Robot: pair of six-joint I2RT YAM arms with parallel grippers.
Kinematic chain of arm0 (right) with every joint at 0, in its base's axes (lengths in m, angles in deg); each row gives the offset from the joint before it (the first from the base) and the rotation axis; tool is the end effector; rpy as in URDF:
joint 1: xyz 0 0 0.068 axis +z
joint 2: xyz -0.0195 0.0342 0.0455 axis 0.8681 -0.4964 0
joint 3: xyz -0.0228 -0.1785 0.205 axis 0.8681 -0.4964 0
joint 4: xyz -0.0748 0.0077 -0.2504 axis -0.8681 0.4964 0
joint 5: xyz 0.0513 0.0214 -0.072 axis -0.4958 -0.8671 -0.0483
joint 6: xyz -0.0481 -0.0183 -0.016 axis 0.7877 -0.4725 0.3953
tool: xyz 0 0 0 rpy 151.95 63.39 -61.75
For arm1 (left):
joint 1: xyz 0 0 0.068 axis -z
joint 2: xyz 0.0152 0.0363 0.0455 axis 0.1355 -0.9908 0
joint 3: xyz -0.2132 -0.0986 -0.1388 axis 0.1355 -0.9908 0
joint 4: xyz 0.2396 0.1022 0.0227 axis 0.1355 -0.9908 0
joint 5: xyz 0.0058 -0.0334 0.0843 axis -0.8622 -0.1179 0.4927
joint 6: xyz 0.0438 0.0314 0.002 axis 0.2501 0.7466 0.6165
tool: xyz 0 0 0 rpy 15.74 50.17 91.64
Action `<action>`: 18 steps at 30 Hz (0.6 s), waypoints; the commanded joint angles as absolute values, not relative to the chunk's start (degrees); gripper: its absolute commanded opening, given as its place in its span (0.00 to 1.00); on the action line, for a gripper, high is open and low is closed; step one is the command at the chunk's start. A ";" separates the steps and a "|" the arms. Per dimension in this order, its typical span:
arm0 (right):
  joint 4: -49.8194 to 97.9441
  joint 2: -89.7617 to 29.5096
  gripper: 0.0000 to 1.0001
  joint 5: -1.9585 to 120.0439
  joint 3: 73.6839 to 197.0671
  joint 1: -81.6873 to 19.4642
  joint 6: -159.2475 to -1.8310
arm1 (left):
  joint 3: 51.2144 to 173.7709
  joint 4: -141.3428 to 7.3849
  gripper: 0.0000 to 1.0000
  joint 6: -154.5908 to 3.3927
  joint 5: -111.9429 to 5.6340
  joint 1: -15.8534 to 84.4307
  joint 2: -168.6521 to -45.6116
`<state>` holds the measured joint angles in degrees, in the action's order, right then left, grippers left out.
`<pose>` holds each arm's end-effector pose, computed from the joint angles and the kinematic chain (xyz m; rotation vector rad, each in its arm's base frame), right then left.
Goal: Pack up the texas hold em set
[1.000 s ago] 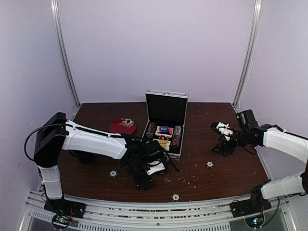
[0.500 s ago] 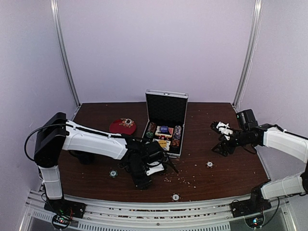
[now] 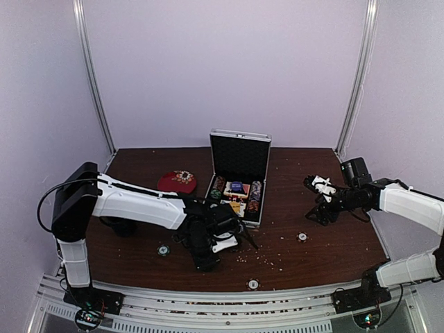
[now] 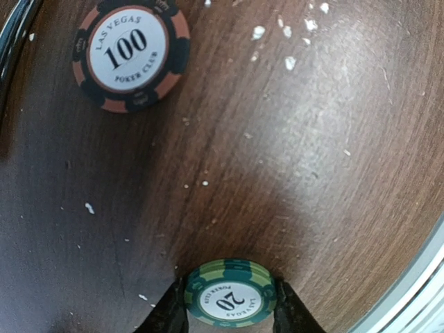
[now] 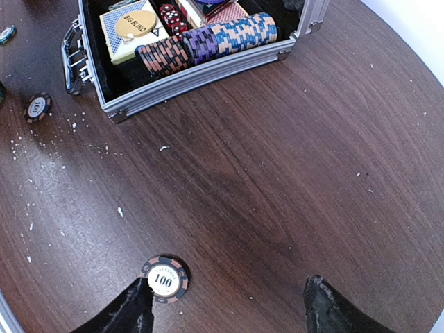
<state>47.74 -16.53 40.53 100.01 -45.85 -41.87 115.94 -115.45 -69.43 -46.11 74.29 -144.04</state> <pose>0.2191 0.0724 0.2158 -1.1132 2.1147 0.4206 0.1452 -0.3357 0.1506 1.5533 2.6283 -0.1347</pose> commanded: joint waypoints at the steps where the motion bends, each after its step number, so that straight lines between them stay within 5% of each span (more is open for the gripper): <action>1: 48.25 -16.74 0.75 40.14 101.70 -45.73 -41.03 | 118.05 -114.85 0.34 -68.65 -45.88 74.72 -143.51; 18: 48.31 -17.35 0.74 40.29 101.95 -45.73 -40.94 | 114.07 -86.78 0.37 -75.45 -32.89 59.18 -131.02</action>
<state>47.91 -17.25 40.53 100.65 -45.85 -41.08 115.54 -98.80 -73.10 -34.13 63.64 -130.75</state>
